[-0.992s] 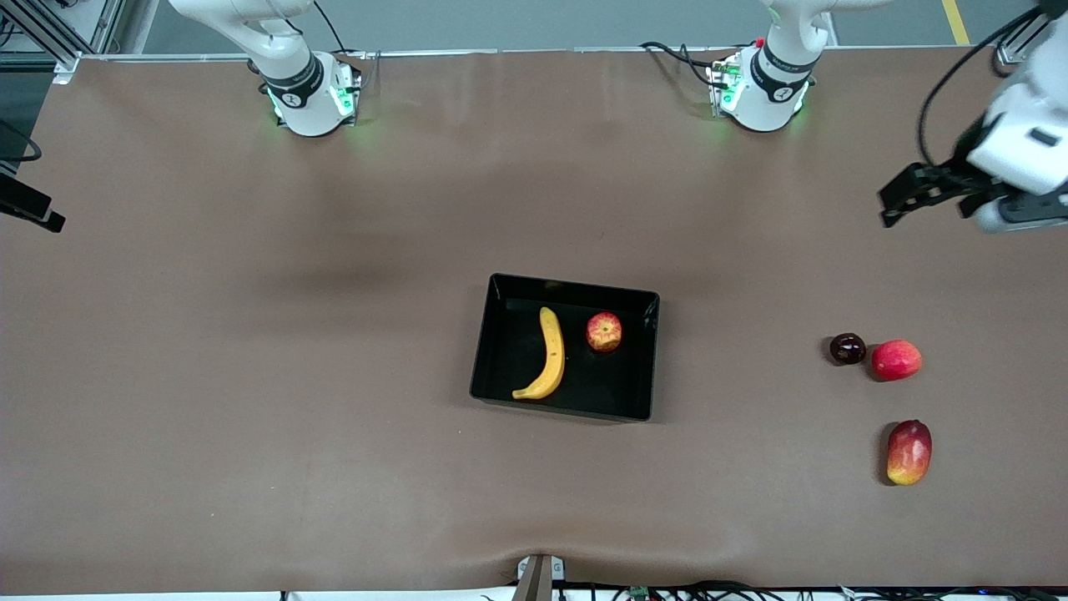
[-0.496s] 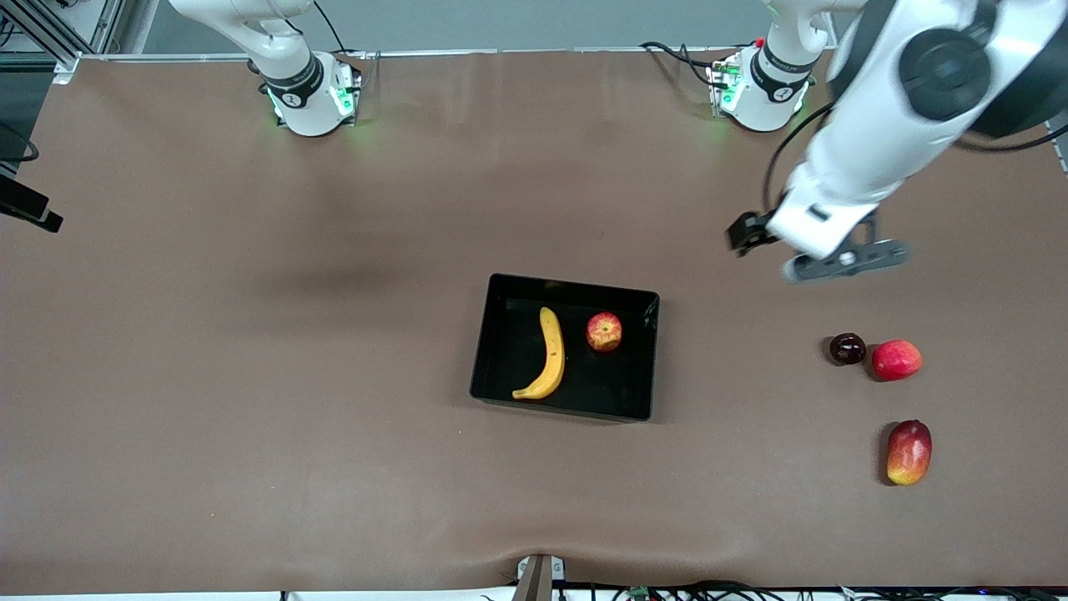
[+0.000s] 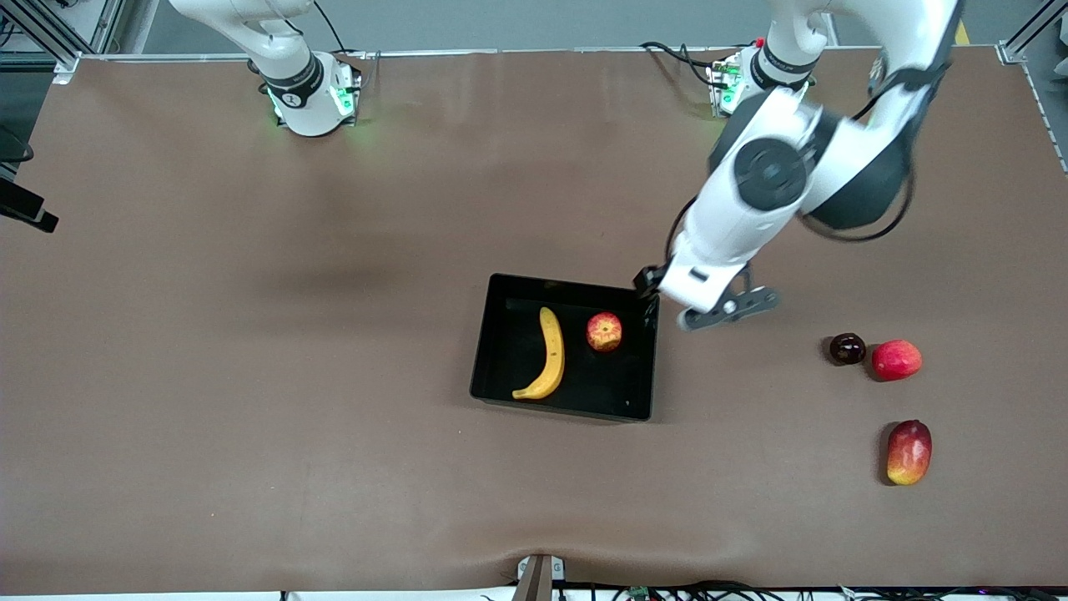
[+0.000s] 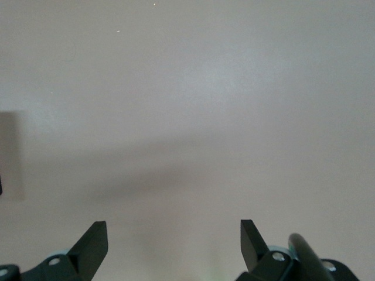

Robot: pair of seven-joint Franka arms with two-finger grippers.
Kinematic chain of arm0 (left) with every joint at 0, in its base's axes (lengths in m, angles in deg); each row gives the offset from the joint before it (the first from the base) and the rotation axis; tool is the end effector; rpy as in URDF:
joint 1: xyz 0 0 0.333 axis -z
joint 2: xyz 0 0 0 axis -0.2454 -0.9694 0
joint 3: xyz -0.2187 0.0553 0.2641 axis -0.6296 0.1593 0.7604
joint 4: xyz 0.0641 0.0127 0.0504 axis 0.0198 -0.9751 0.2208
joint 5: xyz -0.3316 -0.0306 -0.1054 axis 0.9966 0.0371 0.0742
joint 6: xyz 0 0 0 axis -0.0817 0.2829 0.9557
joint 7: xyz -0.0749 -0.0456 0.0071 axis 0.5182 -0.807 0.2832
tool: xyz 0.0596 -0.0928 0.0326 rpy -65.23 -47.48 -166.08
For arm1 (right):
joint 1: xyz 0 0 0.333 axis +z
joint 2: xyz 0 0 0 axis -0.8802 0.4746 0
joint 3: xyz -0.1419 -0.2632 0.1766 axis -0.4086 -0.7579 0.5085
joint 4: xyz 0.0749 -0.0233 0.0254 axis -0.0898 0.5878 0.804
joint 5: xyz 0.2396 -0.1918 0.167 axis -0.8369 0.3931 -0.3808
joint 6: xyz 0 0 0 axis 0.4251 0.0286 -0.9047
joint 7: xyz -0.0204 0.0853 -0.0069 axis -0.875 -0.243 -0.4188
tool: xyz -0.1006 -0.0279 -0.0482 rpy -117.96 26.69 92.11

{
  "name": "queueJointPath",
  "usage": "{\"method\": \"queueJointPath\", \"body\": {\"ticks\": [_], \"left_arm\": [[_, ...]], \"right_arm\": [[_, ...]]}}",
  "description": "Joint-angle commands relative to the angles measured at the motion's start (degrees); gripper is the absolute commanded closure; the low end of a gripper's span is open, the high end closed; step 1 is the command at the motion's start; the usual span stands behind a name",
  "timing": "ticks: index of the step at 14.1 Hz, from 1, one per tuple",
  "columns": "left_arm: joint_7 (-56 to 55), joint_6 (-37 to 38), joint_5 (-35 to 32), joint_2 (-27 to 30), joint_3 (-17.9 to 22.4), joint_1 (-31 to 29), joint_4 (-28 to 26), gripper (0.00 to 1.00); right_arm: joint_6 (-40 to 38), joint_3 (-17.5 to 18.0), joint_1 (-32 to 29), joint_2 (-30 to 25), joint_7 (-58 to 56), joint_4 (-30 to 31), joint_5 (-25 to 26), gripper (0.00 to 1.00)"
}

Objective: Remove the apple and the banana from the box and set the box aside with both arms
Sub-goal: 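Grasp the red apple in the tray with the left gripper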

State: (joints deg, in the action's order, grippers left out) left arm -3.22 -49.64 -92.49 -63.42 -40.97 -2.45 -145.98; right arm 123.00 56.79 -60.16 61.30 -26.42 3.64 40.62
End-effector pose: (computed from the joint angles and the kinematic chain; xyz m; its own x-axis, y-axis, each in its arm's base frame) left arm 0.5537 -0.3065 0.4545 0.9647 0.2568 -0.0585 0.2568 -0.9664 -0.0080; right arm 0.5056 -0.0915 0.6618 0.9877 -0.1555 -0.0186 -0.1556 -0.9878 -0.0093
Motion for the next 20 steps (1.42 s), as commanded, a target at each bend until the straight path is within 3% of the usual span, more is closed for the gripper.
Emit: {"method": "queueJointPath", "body": {"ticks": [1, 6, 16, 19, 20], "left_arm": [[-2.9, -2.3, -4.7, -8.5, 0.2, 3.3, 6.2, 0.00], [-3.0, -10.0, -7.0, -16.1, 0.7, 6.0, 7.0, 0.00], [-3.8, -16.0, -9.1, -22.2, 0.6, 6.7, 4.4, 0.00], [-4.7, -16.0, -9.3, -22.3, 0.6, 6.8, 3.1, 0.34], [-4.6, -16.0, -9.3, -22.2, 0.6, 6.8, 2.9, 0.51]], "right_arm": [[0.2, 0.8, -1.3, 0.1, -0.6, -0.3, -1.2, 0.00], [0.1, 0.8, -1.3, 0.1, -0.6, -0.3, -1.1, 0.00], [0.1, 0.8, -1.4, 0.1, -0.6, -0.3, -1.1, 0.00], [0.1, 0.8, -1.4, 0.1, -0.6, -0.3, -1.1, 0.00], [0.1, 0.8, -1.4, 0.1, -0.6, -0.3, -1.1, 0.00]]}}
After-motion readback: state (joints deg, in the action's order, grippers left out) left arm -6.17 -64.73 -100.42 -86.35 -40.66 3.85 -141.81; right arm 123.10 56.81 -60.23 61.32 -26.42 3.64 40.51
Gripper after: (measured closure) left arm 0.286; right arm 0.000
